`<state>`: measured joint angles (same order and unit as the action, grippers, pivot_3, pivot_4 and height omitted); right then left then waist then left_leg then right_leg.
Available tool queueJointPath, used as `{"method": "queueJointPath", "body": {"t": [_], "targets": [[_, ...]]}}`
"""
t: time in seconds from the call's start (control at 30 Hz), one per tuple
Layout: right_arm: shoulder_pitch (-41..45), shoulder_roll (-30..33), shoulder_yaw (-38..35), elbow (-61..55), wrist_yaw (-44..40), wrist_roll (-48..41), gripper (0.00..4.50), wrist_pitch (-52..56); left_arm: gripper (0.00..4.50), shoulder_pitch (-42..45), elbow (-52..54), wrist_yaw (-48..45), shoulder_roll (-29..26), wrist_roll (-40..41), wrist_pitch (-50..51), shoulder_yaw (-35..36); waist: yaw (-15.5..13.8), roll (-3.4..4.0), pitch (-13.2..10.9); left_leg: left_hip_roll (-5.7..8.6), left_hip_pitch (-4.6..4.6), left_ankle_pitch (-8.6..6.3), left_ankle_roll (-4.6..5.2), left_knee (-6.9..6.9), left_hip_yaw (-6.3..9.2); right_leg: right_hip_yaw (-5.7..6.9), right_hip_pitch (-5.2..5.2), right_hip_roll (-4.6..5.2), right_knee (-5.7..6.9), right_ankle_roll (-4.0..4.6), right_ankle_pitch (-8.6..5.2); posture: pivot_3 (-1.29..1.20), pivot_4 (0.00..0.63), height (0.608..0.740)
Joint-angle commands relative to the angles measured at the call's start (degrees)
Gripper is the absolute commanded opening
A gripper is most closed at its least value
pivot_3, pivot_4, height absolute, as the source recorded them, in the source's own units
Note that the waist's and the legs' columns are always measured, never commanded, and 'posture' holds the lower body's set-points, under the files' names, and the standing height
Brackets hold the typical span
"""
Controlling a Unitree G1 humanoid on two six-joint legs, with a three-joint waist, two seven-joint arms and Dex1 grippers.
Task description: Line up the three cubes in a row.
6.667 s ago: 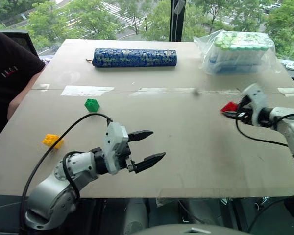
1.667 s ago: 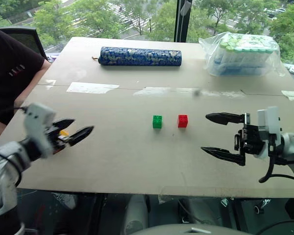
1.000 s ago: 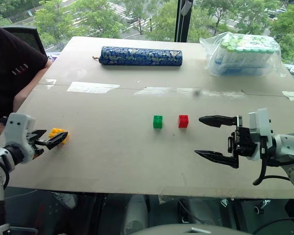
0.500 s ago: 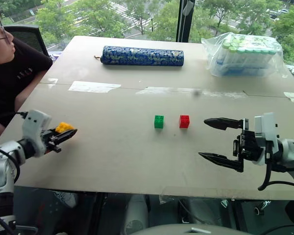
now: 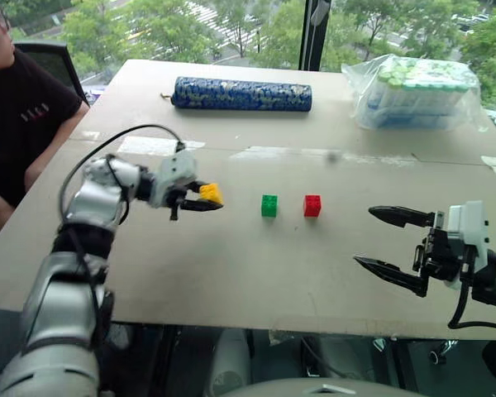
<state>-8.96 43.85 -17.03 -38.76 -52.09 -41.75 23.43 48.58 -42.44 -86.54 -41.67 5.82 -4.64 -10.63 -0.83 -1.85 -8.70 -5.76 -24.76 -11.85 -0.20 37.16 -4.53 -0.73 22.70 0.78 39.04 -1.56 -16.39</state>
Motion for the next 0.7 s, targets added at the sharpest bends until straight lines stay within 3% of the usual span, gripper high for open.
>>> {"method": "queueJointPath", "body": {"t": [0.03,0.37,0.7], "targets": [[-2.23,-0.74,-2.7,-4.31,1.91,-0.53,4.5,-1.0,1.32,4.86,-9.71,-2.86,1.76,-3.12,-8.5,-1.38,0.23,0.0,0.0,0.0,0.01,0.0,0.0,-0.01,0.0,-0.04,0.0,0.0,-0.02,0.0,0.0,0.0,0.15,0.74],[-7.34,-1.28,-4.98,-7.75,3.9,-0.9,4.5,-1.09,1.32,10.85,-24.36,-2.61,5.12,-9.12,-19.44,-1.9,0.08,-0.01,0.0,0.03,0.01,0.0,0.0,0.02,0.23,-0.02,-0.01,-0.07,0.01,-0.01,0.0,0.0,0.15,0.74],[-9.55,-1.18,-6.59,-8.85,4.3,-1.21,4.5,-1.02,1.32,12.82,-28.94,0.24,7.41,-12.24,-21.62,-1.09,0.05,-0.01,0.0,0.06,0.01,0.0,0.0,0.02,0.27,0.0,-0.04,-0.05,0.01,-0.02,0.0,0.0,0.15,0.74]]}}
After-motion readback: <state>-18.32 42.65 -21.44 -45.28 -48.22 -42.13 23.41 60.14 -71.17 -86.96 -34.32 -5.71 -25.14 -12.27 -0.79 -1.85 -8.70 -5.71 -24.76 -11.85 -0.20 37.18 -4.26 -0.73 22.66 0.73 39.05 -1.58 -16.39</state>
